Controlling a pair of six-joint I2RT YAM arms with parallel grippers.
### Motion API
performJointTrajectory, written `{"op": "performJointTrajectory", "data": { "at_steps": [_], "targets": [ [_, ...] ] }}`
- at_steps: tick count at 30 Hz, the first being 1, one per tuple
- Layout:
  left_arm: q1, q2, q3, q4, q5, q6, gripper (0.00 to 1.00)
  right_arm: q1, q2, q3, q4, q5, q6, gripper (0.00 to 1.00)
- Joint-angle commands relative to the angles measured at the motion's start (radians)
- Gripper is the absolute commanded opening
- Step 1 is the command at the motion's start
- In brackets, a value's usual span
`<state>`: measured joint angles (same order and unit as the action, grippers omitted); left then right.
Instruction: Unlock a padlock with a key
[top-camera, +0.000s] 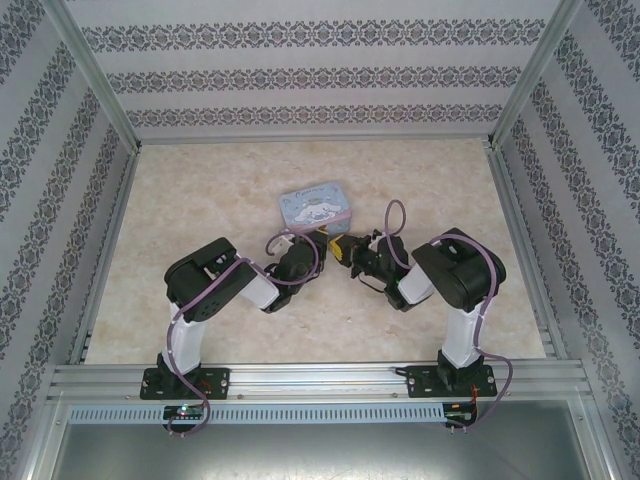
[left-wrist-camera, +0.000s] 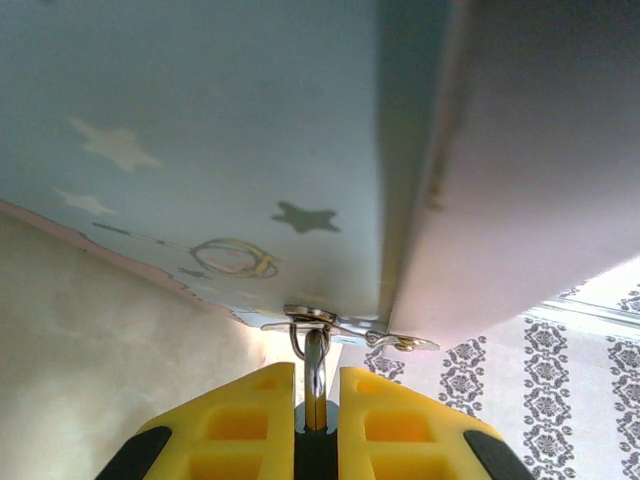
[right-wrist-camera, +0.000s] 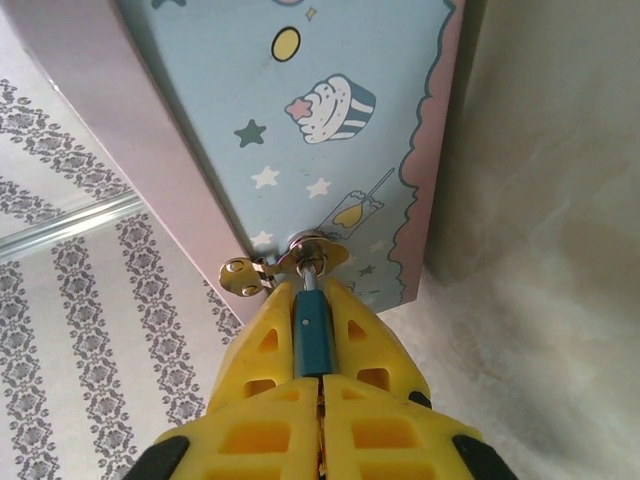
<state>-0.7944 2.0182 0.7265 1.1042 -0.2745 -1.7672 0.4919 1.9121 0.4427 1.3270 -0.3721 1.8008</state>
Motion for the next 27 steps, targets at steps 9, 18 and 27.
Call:
{"op": "performJointTrajectory", "data": {
  "at_steps": [9, 18, 27],
  "targets": [
    [-0.062, 0.027, -0.004, 0.079, 0.044, -0.020, 0.00, -0.052, -0.034, -0.020, 0.057, 0.062, -0.040, 0.33],
    [-0.053, 0.033, -0.001, 0.078, 0.049, -0.013, 0.00, -0.083, -0.128, -0.080, 0.008, -0.003, -0.094, 0.58],
    [-0.043, 0.034, 0.002, 0.069, 0.065, -0.003, 0.00, -0.124, -0.216, -0.203, -0.086, -0.079, -0.192, 0.64]
  ]
}}
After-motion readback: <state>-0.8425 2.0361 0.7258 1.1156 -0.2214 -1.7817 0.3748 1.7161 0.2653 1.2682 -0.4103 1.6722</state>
